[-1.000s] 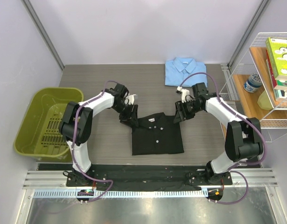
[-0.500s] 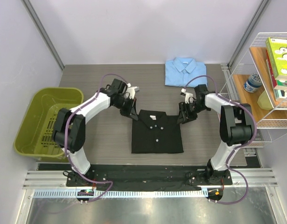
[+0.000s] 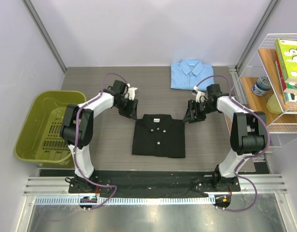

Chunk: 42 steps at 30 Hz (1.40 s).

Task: Fold and stack the long sleeve shirts
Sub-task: Fold the shirt

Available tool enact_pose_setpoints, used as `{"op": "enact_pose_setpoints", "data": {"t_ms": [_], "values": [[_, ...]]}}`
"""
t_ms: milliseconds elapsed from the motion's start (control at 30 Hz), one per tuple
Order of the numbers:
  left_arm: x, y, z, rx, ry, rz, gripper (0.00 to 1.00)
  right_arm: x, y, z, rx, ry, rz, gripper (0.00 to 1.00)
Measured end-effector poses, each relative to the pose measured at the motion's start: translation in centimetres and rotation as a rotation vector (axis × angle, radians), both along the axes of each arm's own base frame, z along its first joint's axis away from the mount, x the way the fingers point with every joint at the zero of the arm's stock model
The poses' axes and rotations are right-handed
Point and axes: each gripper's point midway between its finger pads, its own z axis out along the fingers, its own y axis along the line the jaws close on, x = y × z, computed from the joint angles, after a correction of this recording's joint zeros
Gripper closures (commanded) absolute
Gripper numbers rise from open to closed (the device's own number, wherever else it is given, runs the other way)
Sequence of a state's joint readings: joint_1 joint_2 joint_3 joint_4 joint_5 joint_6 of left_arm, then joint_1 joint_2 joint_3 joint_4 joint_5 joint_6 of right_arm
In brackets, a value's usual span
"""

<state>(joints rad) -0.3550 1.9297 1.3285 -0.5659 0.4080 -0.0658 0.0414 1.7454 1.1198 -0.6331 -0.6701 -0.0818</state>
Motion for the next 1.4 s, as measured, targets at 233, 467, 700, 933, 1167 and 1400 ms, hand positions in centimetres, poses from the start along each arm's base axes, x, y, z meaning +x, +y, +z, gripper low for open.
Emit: {"op": "enact_pose_setpoints", "data": {"t_ms": [233,467,700,933,1167,1400], "values": [[-0.6,-0.7,7.9,-0.127,-0.12,-0.093,0.52,-2.0,0.3,0.4,0.024,0.029,-0.038,0.16],[-7.2,-4.4,6.3,-0.169,0.006,-0.249,0.67,-2.8,0.7,-2.9,0.041,0.146,-0.094,0.56],[-5.6,-1.9,-1.1,-0.058,0.183,-0.141,0.72,0.1,2.0,-4.8,0.123,0.215,-0.148,0.9],[1.7,-0.1,1.4,-0.082,0.028,-0.062,0.47,6.2,2.8,-3.4,0.153,0.091,-0.172,0.43],[0.8,-3.8,11.8,-0.056,-0.463,-0.334,0.0,6.0,1.7,4.3,0.106,-0.169,-0.17,0.0],[-8.1,-10.9,18.2,-0.285,-0.821,-0.76,0.0,2.5,-0.1,12.1,0.076,-0.5,-0.235,0.0]]}}
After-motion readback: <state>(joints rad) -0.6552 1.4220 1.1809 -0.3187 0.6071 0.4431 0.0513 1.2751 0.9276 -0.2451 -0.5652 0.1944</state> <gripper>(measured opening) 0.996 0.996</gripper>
